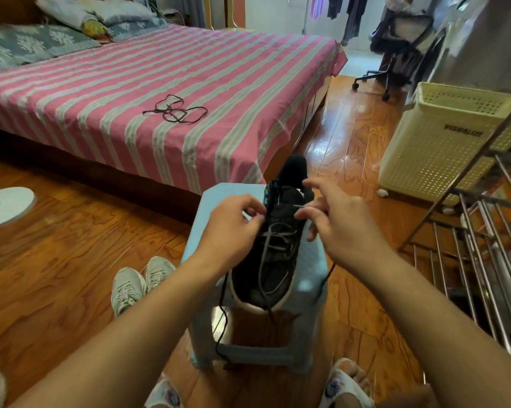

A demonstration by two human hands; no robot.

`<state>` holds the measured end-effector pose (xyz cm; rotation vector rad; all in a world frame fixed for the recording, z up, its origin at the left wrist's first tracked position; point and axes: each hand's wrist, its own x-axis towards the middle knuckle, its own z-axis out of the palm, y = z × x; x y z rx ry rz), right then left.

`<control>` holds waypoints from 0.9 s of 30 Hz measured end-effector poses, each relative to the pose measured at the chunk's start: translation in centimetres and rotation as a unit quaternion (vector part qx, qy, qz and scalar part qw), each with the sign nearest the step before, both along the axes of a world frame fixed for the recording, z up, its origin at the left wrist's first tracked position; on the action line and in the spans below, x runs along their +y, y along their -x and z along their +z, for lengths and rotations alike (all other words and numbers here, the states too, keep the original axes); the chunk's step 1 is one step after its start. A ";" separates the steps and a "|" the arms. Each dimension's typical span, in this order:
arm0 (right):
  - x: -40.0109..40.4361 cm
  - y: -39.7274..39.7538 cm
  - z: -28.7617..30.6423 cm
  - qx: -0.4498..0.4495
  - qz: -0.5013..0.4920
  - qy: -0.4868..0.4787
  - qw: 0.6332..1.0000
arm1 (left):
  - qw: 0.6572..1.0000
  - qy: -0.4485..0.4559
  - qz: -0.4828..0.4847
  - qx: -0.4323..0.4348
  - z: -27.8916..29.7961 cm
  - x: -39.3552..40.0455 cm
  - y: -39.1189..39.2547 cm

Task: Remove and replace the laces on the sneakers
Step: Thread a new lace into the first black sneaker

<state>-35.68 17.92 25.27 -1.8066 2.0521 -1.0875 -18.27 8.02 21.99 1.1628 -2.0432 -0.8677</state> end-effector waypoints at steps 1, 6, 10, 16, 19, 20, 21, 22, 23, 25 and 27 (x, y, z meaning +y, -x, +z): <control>-0.2 -0.5 -0.2 0.029 -0.007 0.018 0.999 | 0.999 0.002 -0.026 -0.023 -0.2 -0.2 0.2; -0.8 -1.6 -1.4 0.222 -0.045 0.050 0.973 | 0.995 0.040 -0.033 -0.082 -0.3 0.6 0.6; -1.3 -1.9 -1.9 0.240 -0.060 0.035 0.968 | 0.994 0.053 0.011 -0.099 0.0 2.0 0.9; -2.1 -2.6 -1.1 0.247 -0.087 -0.012 0.965 | 0.998 -0.045 0.048 -0.016 0.3 3.1 1.9; -2.5 -3.4 -1.3 0.198 -0.098 -0.023 0.975 | 0.988 -0.137 0.052 0.058 0.2 3.1 1.8; -2.5 -3.8 -1.5 0.192 -0.111 -0.022 0.975 | 0.987 -0.139 0.049 0.061 0.0 3.1 1.7; -2.5 -4.1 -1.7 0.192 -0.126 -0.019 0.973 | 0.988 -0.134 0.046 0.060 -0.1 3.1 1.7; -2.4 -4.3 -1.9 0.187 -0.140 -0.014 0.972 | 0.989 -0.126 0.044 0.056 -0.1 3.0 1.6; -2.4 -4.4 -2.1 0.170 -0.151 -0.011 0.974 | 0.991 -0.113 0.042 0.050 -0.1 2.9 1.5; -2.4 -4.3 -2.3 0.104 -0.163 -0.015 0.981 | 0.997 -0.066 0.037 0.030 -0.2 2.5 1.2; -2.4 -4.2 -2.7 0.055 -0.171 -0.006 0.984 | 0.999 0.020 0.019 -0.022 -0.3 1.9 0.8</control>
